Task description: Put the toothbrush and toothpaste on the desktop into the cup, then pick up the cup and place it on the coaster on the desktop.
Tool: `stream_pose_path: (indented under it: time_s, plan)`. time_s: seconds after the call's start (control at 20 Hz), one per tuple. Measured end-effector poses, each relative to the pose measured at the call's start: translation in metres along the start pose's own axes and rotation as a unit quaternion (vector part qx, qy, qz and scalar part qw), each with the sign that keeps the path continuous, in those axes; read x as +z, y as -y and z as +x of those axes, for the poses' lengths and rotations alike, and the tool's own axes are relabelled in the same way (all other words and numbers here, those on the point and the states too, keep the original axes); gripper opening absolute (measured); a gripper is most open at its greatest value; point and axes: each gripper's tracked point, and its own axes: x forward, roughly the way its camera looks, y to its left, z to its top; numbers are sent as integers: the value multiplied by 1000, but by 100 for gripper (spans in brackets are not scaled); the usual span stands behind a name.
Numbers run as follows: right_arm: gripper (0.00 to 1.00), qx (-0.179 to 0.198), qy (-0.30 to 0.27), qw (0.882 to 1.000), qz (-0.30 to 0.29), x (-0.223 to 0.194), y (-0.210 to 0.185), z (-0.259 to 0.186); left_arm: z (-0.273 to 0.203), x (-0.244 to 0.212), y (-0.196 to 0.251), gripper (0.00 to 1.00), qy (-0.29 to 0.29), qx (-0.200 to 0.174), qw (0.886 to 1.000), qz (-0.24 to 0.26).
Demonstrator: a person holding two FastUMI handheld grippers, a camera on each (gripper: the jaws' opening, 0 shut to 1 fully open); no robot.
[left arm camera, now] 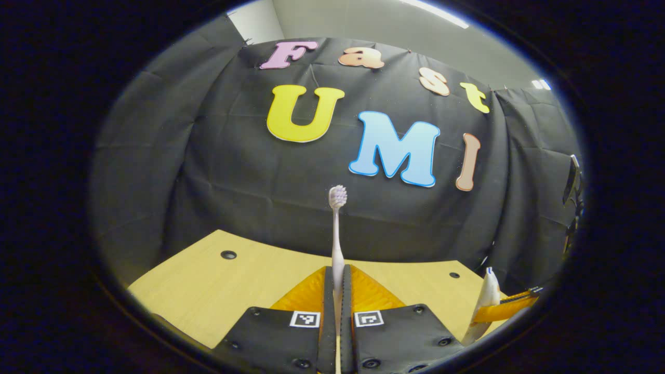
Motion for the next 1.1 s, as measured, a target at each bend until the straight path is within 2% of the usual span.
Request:
stream_pose_path:
  time_s: [0.35, 0.6, 0.85, 0.9, 0.95, 1.1]
  plan:
    - [17, -10, -10, 1000, -3, 1, -1, -1, 68, -30, -8, 10, 1, 1, 1000, -14]
    - [17, -18, -22, 1000, -2, -1, -1, 0, 97, -64, -14, 10, -26, 13, 1000, 9]
    - [17, -17, -36, 999, -3, -7, -3, 5, 107, -105, -20, 11, -66, 24, 997, 13]
    - [17, -16, -37, 999, -2, -8, -4, 7, 109, -114, -22, 17, -77, 28, 996, 19]
    - [17, -14, -38, 999, -2, -9, -5, 7, 108, -123, -23, 11, -88, 30, 995, 21]
    - [17, -10, -43, 999, -3, -11, -6, 9, 104, -124, -24, 13, -92, 31, 995, 10]
